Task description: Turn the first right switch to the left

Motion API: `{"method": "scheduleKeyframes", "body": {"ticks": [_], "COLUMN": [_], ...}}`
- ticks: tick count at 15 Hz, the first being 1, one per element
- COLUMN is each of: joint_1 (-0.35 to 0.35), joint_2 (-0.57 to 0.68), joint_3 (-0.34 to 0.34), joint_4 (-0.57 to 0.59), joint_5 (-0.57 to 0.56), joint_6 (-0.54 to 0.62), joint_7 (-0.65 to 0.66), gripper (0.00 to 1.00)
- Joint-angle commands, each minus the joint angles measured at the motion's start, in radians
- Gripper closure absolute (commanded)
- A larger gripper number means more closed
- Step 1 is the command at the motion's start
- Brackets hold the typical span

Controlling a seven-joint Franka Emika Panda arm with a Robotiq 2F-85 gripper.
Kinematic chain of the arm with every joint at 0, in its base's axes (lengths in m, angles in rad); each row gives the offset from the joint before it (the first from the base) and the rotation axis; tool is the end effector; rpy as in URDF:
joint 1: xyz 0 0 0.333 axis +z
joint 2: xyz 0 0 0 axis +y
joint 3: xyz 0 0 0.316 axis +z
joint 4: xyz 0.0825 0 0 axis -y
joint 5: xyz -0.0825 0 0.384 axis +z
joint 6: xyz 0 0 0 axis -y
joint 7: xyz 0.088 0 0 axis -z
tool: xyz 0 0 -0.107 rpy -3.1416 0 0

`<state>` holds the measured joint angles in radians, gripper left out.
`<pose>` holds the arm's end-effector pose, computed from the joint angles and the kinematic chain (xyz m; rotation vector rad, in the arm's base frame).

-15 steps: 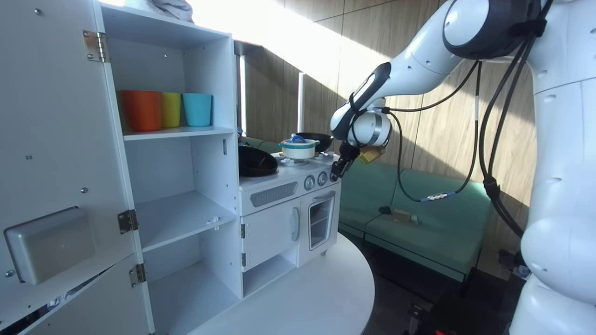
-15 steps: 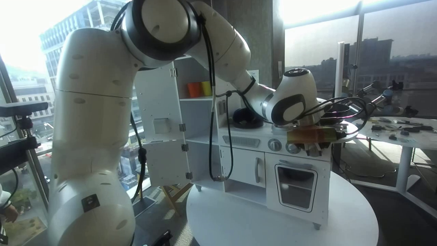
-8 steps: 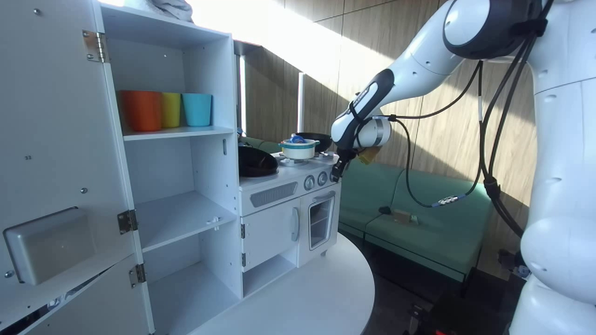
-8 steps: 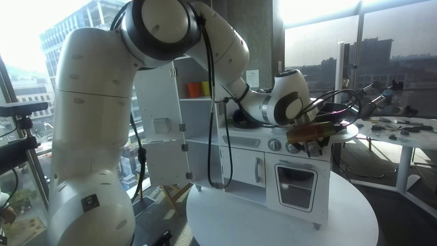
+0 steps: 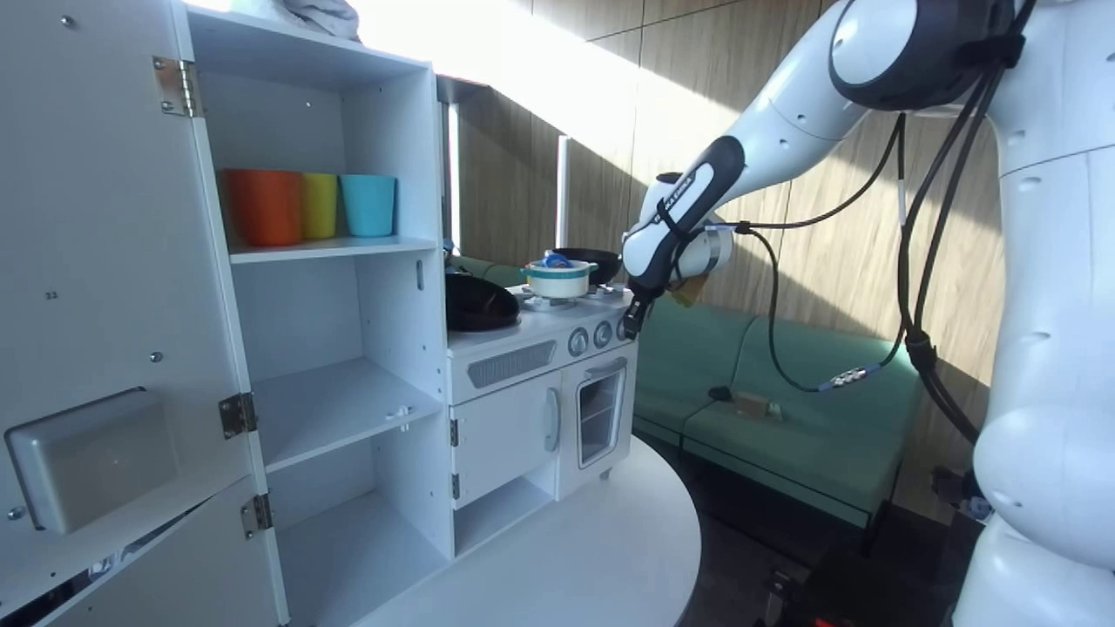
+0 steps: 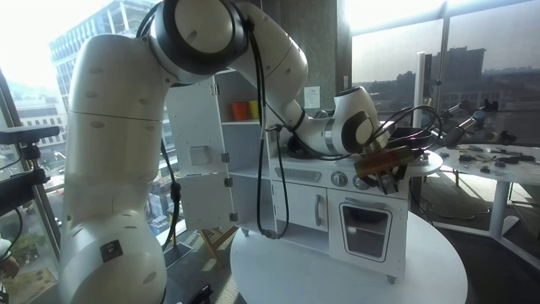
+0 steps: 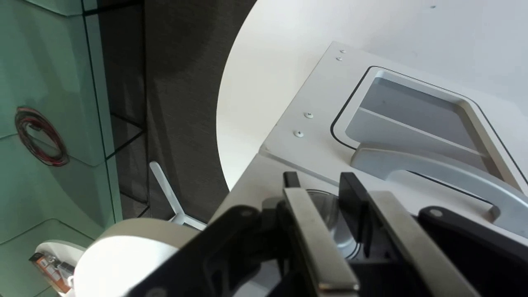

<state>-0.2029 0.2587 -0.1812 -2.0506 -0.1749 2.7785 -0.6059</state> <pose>0.5855 -0.2227 0.3659 2.7009 0.5300 0.4837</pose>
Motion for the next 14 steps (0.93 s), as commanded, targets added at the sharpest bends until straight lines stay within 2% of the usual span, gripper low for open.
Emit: {"method": "scheduleKeyframes", "body": {"ticks": [1,2,4,5,6,7,9,11,14], "joint_1": [0.005,0.006,0.002,0.003,0.003,0.005,0.004,0.004,0.002], "joint_2": [-0.021,-0.023,-0.027,-0.026,-0.027,-0.028,-0.034,-0.041,-0.046], "joint_3": [0.02,0.019,0.026,0.028,0.029,0.027,0.022,0.023,0.03], "joint_4": [-0.009,-0.011,-0.014,-0.014,-0.016,-0.016,-0.018,-0.023,-0.025], "joint_5": [-0.03,-0.037,-0.029,-0.031,-0.032,-0.034,-0.043,-0.04,-0.024], "joint_6": [0.001,-0.004,-0.006,-0.002,-0.002,0.004,0.011,0.013,0.002], "joint_7": [0.064,0.077,0.086,0.098,0.107,0.122,0.138,0.148,0.156], "gripper": [0.43,0.51,0.34,0.63,0.73,0.73,0.85,0.8,0.8]}}
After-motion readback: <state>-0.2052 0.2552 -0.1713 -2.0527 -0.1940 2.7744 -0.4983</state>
